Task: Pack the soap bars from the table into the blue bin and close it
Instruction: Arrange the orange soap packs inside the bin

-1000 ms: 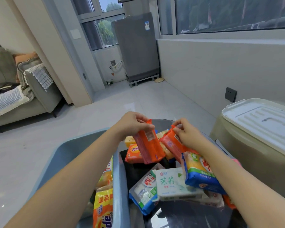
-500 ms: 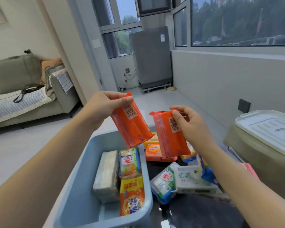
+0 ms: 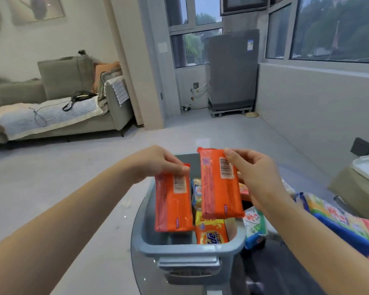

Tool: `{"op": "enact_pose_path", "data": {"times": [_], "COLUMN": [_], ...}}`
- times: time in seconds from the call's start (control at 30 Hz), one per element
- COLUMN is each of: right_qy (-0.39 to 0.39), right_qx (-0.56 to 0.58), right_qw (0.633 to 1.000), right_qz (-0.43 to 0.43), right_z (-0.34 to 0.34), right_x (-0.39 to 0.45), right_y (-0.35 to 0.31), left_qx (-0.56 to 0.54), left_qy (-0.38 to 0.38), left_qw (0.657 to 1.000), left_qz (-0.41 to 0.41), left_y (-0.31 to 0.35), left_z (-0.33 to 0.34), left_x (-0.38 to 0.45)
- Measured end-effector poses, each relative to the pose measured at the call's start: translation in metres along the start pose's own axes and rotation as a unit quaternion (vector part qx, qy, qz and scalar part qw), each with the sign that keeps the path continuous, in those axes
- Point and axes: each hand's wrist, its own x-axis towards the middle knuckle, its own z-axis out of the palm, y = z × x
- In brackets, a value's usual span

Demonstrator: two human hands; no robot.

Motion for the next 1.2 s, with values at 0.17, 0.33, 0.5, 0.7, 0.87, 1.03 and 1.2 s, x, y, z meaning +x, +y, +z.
{"op": "enact_pose_path", "data": {"times": [0.17,0.33,0.5,0.7,0.87,1.03,1.2], "right_qy": [-0.003,0.0,-0.015,-0.026,-0.03,-0.039,-0.051], "right_qx": [-0.015,-0.018,-0.01,0.022,0.009,0.014,0.022], "right_qw": [1.0,1.0,1.0,0.999,0.999,0.999,0.998], "right_qz": [0.01,0.005,0.011,0.026,0.024,0.022,0.018], "right_z": [0.007,0.005,0.004,0.0,-0.001,-0.002,0.0], "right_x": [-0.003,0.0,0.003,0.005,0.006,0.006,0.005], "right_y": [0.008,0.008,0.01,0.012,0.014,0.016,0.016], "left_qx": [0.083,0.124,0.146,0.163,0.198,0.192,0.2], "left_qy": [-0.108,-0.154,-0.177,-0.199,-0.176,-0.268,-0.29], "left_qw": [0.99,0.978,0.969,0.959,0.957,0.936,0.93], "left_qz": [-0.037,-0.066,-0.089,-0.119,-0.114,-0.122,-0.102], "left_y": [-0.017,-0.025,-0.029,-0.024,-0.026,-0.022,-0.024], "left_z": [0.024,0.039,0.041,0.042,0.047,0.042,0.039], "left_x": [0.009,0.022,0.028,0.033,0.041,0.042,0.039]}}
